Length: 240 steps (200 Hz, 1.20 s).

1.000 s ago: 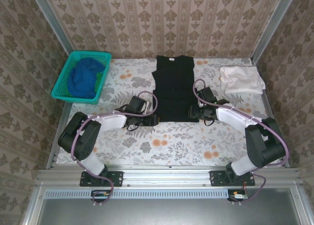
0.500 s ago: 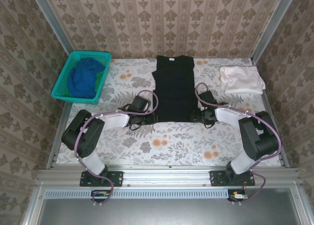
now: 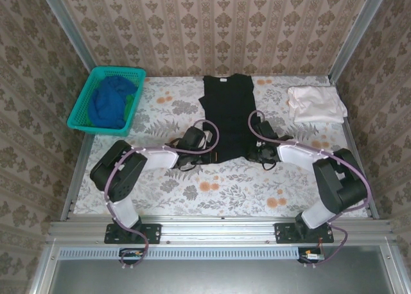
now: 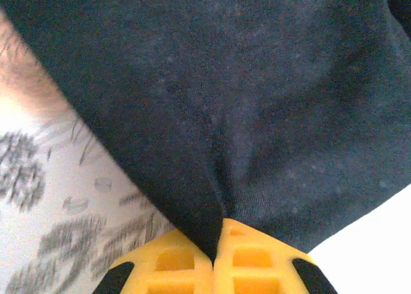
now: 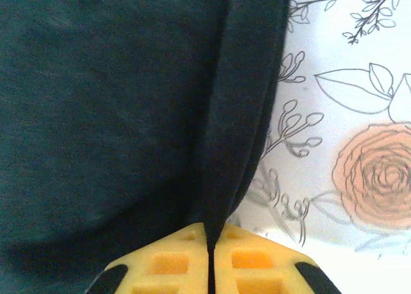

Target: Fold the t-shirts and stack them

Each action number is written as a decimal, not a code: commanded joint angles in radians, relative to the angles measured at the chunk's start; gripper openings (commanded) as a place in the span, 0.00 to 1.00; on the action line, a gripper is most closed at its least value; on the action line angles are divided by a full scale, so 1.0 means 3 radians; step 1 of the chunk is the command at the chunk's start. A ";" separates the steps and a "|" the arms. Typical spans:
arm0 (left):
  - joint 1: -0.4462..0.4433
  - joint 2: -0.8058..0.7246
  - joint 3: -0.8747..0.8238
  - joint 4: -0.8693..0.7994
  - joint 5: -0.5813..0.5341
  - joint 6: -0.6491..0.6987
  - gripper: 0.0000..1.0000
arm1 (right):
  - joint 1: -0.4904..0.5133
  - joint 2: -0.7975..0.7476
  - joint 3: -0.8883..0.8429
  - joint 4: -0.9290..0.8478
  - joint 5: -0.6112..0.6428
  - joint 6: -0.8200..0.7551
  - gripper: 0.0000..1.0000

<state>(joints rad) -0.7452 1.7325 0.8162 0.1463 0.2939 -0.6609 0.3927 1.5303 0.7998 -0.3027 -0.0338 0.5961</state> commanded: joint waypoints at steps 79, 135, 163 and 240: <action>-0.0247 -0.1867 -0.0483 -0.1217 -0.0194 -0.0208 0.00 | 0.0371 -0.1691 -0.0012 -0.1387 -0.0010 0.0147 0.00; 0.0178 -0.1561 0.0378 -0.1488 -0.0092 0.0260 0.00 | 0.0280 -0.1044 0.0855 -0.1261 0.0062 -0.0220 0.00; 0.0462 -0.1088 0.0803 -0.1371 0.0079 0.0363 0.00 | 0.0114 -0.0488 0.1320 -0.1137 -0.0113 -0.0353 0.00; 0.1092 0.0301 0.1984 -0.1330 0.0605 0.0450 0.00 | -0.0443 0.0919 0.2396 -0.1029 -0.0550 -0.0519 0.00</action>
<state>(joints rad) -0.4622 1.7531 1.3186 -0.2653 0.4034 -0.5552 0.2962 1.7214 1.4273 -0.6193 -0.1318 0.4698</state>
